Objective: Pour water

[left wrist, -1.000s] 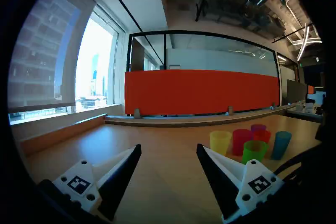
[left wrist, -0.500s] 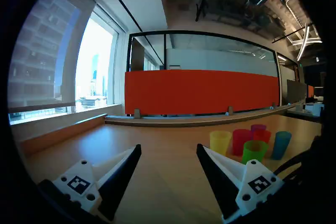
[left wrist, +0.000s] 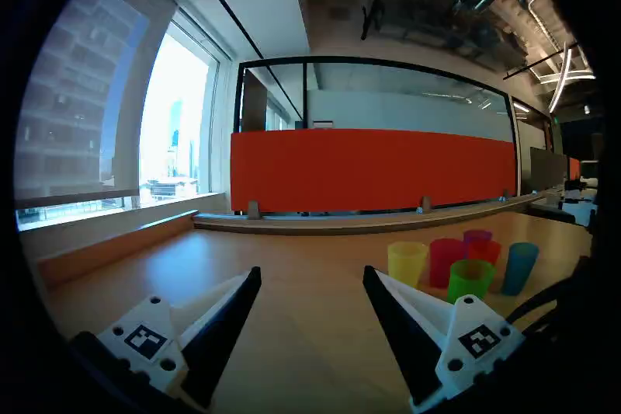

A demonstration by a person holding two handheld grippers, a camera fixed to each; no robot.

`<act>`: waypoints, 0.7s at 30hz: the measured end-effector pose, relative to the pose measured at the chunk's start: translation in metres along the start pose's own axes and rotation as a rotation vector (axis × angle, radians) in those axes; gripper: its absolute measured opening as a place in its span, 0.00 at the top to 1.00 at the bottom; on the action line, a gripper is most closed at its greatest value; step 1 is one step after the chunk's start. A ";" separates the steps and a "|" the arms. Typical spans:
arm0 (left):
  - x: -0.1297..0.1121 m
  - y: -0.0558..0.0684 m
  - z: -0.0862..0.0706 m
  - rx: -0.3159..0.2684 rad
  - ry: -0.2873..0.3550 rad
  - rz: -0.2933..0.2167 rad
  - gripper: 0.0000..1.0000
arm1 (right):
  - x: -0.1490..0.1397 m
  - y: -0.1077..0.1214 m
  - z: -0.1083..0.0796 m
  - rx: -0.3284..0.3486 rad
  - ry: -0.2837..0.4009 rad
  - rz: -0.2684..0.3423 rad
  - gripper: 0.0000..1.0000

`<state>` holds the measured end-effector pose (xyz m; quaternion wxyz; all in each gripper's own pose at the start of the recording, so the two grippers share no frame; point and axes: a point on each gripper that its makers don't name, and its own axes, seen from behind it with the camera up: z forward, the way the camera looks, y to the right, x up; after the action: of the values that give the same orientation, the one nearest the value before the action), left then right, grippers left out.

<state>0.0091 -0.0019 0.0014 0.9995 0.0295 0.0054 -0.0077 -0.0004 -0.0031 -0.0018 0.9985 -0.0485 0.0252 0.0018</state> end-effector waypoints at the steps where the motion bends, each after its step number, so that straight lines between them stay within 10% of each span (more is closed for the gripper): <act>1: 0.000 0.000 0.000 0.000 0.000 0.000 0.02 | -0.001 0.000 0.000 0.000 0.000 -0.003 0.00; 21: 0.000 0.000 -0.001 0.000 0.000 0.000 0.02 | -0.011 0.002 0.000 -0.005 -0.010 -0.013 0.00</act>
<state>0.0095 -0.0021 0.0007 0.9995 0.0295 0.0054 -0.0077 -0.0114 -0.0010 -0.0012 0.9985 -0.0513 0.0199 -0.0046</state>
